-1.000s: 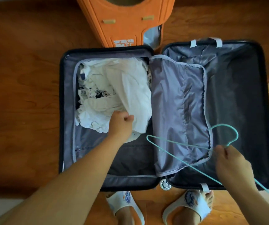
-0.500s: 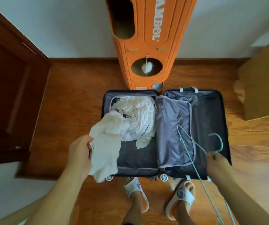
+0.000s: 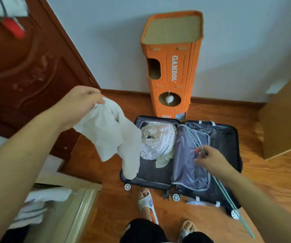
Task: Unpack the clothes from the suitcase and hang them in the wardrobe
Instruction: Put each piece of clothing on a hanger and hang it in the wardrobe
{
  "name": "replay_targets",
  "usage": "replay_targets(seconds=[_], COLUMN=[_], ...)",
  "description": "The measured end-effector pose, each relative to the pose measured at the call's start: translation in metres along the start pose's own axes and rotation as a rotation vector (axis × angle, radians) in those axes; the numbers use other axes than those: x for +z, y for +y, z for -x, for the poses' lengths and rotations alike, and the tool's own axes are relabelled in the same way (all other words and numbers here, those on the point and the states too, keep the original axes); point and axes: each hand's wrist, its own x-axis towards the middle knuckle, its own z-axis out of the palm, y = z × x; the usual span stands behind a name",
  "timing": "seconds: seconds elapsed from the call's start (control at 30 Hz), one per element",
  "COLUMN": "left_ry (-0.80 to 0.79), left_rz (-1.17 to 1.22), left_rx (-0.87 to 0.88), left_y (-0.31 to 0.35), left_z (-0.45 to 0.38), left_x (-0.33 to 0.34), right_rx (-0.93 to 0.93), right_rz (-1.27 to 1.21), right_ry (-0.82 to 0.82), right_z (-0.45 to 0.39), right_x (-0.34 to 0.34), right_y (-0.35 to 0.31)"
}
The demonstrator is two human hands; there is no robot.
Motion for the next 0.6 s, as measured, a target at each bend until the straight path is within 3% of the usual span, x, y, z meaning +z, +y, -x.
replay_targets(seconds=[0.17,0.3,0.47,0.53,0.6], left_ry=[0.112,0.246,0.312,0.372,0.503], left_rz=[0.168,0.397,0.621,0.568,0.456], left_rx=[0.071,0.112,0.049,0.028,-0.017], left_y=[0.091,0.136,0.15,0.141,0.121], left_z=[0.07,0.1,0.126,0.132,0.135], left_x=[-0.038,-0.059,-0.073,-0.086,-0.102], right_rx=[-0.162,-0.237,-0.271,-0.253,-0.253], right_rz=[0.041,-0.027,0.068,0.14,0.057], right_ry=[-0.098,-0.206,0.078,0.221,0.243], right_z=[0.045,0.079,0.1,0.091,0.085], right_x=[-0.002,0.036,0.073,0.058,0.022], right_y=[-0.04,-0.049,-0.043,-0.049,-0.061])
